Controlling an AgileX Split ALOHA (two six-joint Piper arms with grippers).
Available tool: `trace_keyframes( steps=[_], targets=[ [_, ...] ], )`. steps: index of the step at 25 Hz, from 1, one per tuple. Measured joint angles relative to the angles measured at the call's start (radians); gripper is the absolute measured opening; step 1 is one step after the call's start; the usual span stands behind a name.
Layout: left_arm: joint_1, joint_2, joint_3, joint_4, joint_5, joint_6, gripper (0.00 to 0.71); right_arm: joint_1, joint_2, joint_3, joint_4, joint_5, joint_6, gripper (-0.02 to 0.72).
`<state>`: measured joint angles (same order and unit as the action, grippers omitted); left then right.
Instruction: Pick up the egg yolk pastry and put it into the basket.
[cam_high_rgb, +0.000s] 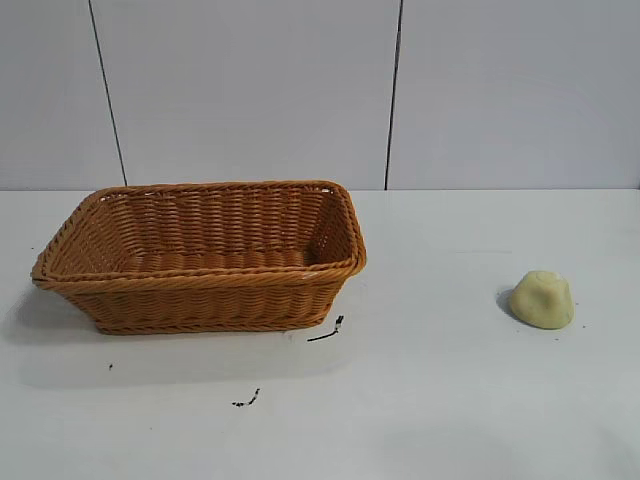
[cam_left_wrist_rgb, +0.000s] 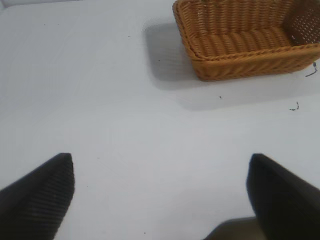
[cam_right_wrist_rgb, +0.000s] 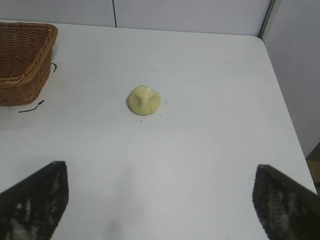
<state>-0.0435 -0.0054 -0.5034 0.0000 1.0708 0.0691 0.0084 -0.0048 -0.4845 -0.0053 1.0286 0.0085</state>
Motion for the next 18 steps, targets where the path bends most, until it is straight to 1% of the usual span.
trace_keyframes(
  steps=[11,14,18],
  targets=[
    [0.000,0.000,0.000,0.000,0.000,0.000,0.696,0.000,0.012,0.000,-0.001,0.001,0.000,0.693],
    [0.000,0.000,0.000,0.000,0.000,0.000,0.696,0.000,0.077,0.000,-0.001,0.001,0.000,0.693],
    [0.000,0.000,0.000,0.000,0.000,0.000,0.696,0.000,0.254,-0.054,-0.001,-0.011,0.000,0.693]
  ],
)
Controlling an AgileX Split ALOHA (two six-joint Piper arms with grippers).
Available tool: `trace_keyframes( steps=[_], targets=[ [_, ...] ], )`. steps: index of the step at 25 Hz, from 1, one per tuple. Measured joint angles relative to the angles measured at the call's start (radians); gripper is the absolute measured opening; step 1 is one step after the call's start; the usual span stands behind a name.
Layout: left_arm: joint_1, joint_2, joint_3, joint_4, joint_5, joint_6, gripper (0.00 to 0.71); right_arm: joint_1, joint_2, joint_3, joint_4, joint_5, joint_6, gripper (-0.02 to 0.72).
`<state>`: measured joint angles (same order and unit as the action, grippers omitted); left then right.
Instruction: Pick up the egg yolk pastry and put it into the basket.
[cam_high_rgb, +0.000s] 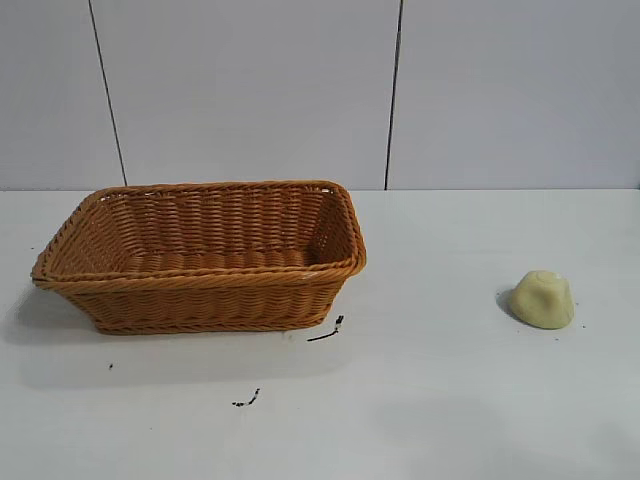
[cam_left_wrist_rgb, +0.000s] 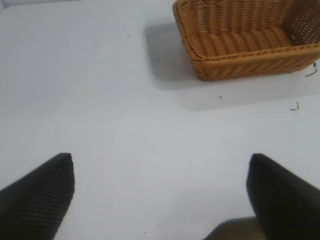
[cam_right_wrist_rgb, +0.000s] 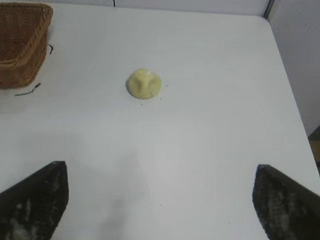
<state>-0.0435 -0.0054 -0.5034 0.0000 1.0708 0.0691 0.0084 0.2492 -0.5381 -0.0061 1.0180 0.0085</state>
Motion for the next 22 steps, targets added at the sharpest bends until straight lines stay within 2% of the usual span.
trace_keyframes(
  steps=[3,22],
  targets=[
    [0.000,0.000,0.000,0.000,0.000,0.000,0.696,0.000,0.174,-0.084,0.000,-0.021,0.000,0.693],
    [0.000,0.000,0.000,0.000,0.000,0.000,0.696,0.000,1.291,-0.678,0.016,-0.037,0.000,0.693]
  ],
)
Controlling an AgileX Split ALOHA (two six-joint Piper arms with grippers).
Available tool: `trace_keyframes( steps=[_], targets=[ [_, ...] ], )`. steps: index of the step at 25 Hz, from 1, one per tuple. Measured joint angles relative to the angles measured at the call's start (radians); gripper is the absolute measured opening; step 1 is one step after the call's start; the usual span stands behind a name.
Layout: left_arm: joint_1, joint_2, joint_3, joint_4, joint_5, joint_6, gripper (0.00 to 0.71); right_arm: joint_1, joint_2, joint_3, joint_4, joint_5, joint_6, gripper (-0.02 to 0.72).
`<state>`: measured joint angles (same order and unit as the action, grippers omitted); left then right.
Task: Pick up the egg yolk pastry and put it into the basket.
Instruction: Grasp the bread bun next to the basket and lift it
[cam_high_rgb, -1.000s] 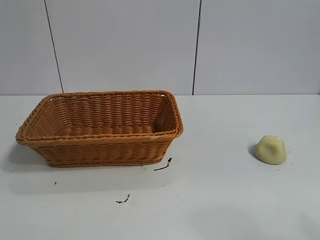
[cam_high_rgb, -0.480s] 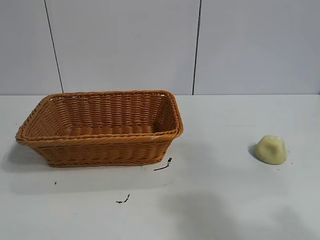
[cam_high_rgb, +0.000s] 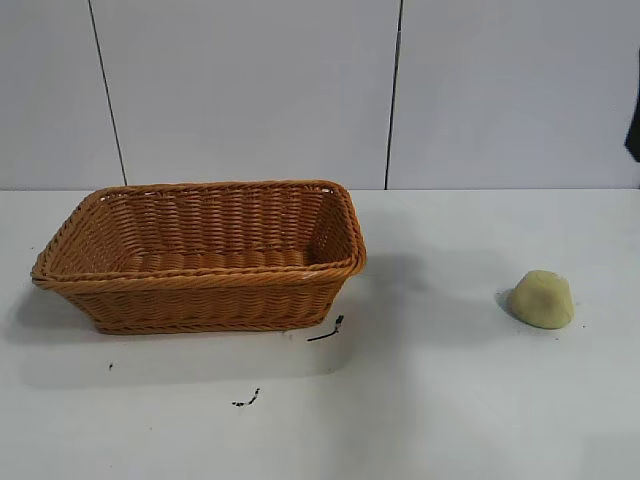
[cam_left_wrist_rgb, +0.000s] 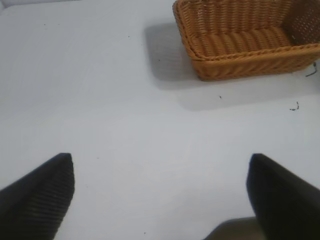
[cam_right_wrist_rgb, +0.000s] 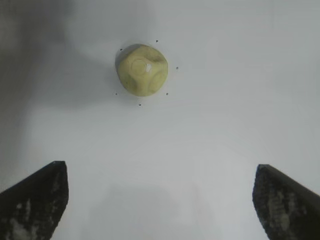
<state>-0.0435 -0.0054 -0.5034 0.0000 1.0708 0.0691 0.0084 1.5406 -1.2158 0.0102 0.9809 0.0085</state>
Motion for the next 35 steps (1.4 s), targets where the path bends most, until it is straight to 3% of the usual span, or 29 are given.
trace_keyframes(
  steps=[12,21,35],
  targets=[
    [0.000,0.000,0.000,0.000,0.000,0.000,0.696,0.104,0.362,-0.285,0.000,0.000,0.002,0.693],
    [0.000,0.000,0.000,0.000,0.000,0.000,0.696,0.108,0.435,-0.307,-0.030,0.012,0.022,0.693],
    [0.000,0.000,0.000,0.000,0.000,0.000,0.696,0.101,0.616,-0.308,-0.042,-0.045,0.069,0.693]
  ],
)
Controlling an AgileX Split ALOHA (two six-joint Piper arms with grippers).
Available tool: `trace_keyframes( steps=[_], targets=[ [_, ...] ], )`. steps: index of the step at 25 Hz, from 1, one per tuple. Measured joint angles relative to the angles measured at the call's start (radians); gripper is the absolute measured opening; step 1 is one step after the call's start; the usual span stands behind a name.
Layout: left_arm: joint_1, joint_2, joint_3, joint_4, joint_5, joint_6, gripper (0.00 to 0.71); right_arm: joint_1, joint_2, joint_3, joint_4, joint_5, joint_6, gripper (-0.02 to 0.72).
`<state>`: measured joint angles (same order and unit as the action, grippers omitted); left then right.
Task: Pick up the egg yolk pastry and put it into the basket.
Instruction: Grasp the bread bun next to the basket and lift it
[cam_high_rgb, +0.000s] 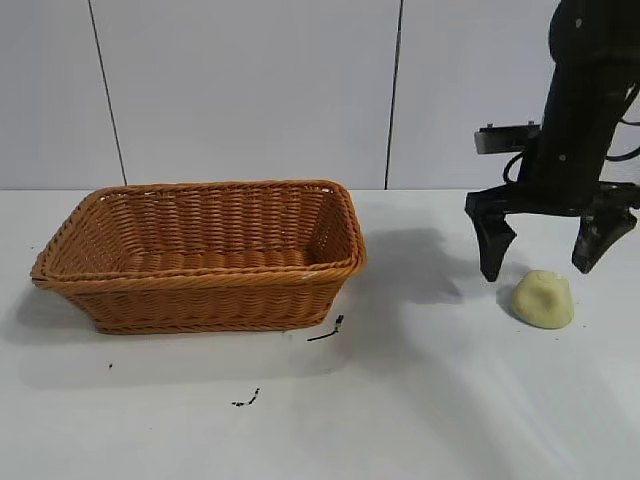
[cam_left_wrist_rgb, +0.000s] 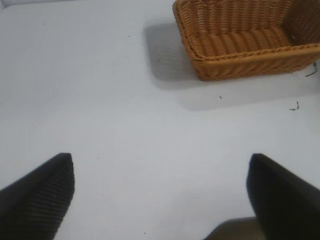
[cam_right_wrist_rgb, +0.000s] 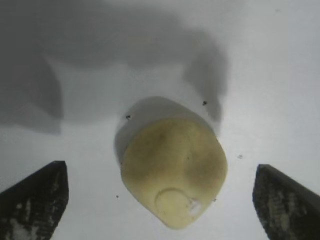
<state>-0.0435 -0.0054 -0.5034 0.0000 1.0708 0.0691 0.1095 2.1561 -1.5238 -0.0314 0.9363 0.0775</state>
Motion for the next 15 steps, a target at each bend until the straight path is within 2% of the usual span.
trace_keyframes(
  steps=[15],
  targets=[
    [0.000,0.000,0.000,0.000,0.000,0.000,0.696,0.000,0.065,0.000,0.002,-0.014,0.002,0.693]
  ],
)
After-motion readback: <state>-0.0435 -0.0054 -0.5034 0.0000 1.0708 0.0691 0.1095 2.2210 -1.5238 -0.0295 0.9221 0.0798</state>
